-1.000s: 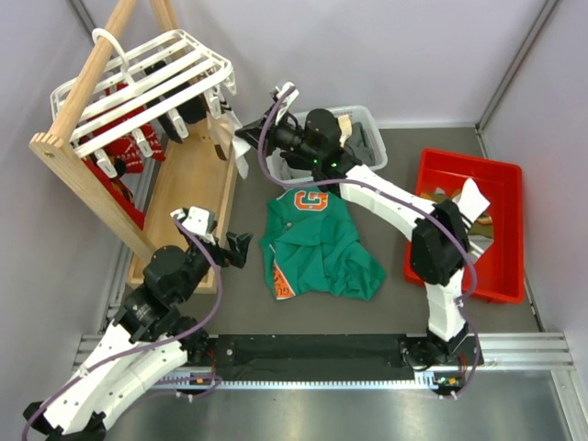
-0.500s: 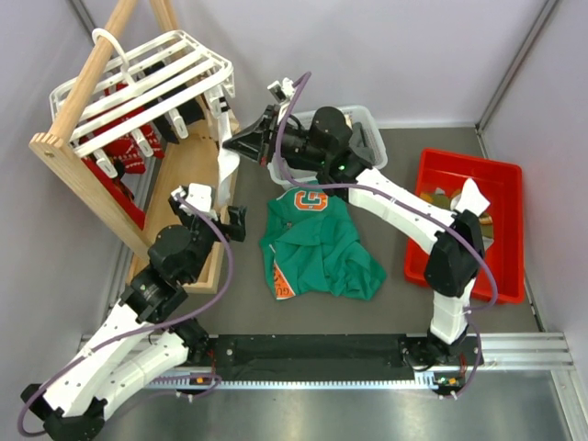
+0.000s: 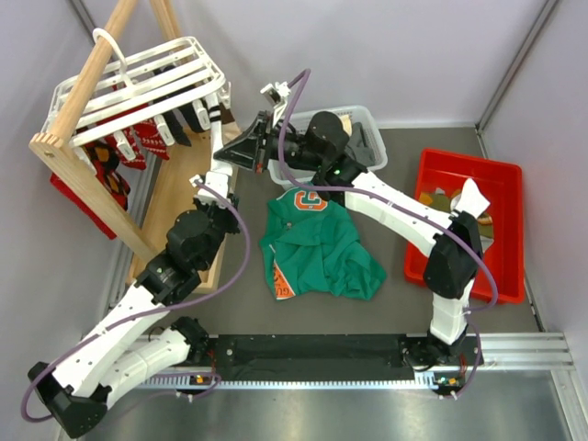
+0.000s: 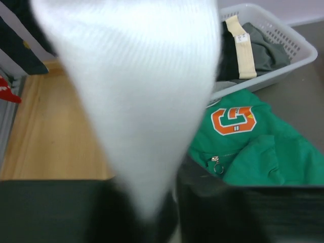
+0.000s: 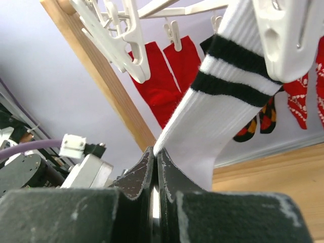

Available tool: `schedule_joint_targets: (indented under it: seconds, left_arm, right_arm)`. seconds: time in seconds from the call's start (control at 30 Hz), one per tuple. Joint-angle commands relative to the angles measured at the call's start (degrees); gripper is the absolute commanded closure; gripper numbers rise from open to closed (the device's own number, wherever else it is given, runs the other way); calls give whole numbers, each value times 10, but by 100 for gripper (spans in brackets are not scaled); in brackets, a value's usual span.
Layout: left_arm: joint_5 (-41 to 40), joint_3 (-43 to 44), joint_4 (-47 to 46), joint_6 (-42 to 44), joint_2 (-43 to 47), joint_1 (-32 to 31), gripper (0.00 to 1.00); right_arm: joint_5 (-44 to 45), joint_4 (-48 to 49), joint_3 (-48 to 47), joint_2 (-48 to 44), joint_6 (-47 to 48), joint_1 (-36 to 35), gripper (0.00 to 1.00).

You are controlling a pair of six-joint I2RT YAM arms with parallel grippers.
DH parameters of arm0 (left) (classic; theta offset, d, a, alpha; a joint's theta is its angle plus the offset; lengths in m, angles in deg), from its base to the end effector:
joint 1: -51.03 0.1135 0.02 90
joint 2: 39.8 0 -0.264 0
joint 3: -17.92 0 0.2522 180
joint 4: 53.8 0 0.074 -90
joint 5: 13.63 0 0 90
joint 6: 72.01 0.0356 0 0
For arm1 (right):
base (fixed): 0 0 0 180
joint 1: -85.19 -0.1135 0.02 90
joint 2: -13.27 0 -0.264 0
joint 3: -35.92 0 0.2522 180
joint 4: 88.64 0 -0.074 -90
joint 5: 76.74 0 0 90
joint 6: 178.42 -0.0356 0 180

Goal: Remove the socks clipped to the hanger

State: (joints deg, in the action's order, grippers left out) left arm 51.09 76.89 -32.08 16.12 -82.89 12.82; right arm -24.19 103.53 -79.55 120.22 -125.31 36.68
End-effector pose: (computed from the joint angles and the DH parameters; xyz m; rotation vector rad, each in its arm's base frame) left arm 0.1472 -0.0966 0.3521 0.1950 1.6540 -0.1612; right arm 0.2766 0.3455 0.4395 -0.7848 1.2593 1.6389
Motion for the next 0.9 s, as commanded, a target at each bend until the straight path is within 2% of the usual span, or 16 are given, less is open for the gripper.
schedule_joint_targets:
  seconds: [0.0, 0.03, 0.1, 0.2, 0.37, 0.5, 0.6, 0.77, 0.87]
  left_arm:
    - [22, 20, 2, -4, 20, -1, 95]
    - [29, 19, 6, -4, 25, -1, 100]
    - [46, 15, 14, -5, 36, -1, 100]
    - [51, 8, 23, -9, 49, -1, 100]
    - [60, -6, 27, -7, 68, -1, 100]
    - [66, -18, 21, -6, 71, -1, 100]
    - [63, -18, 22, -1, 62, -1, 100]
    - [67, -15, 21, -2, 59, -1, 100]
    - [59, -18, 21, 1, 58, -1, 100]
  right_arm:
    - [-1, -3, -31, -17, -3, -10, 99]
    - [17, -23, -31, -23, 3, -10, 93]
    - [60, -60, -39, -32, 30, -10, 77]
    - [125, -133, -56, -53, 72, -10, 66]
    - [244, -218, -67, -85, 118, -10, 65]
    - [335, -296, -123, -72, 177, -9, 64]
    - [372, -311, -153, -61, 188, -4, 62]
    - [397, -295, -173, -40, 173, 13, 61]
    - [358, -269, -182, -20, 157, 31, 60]
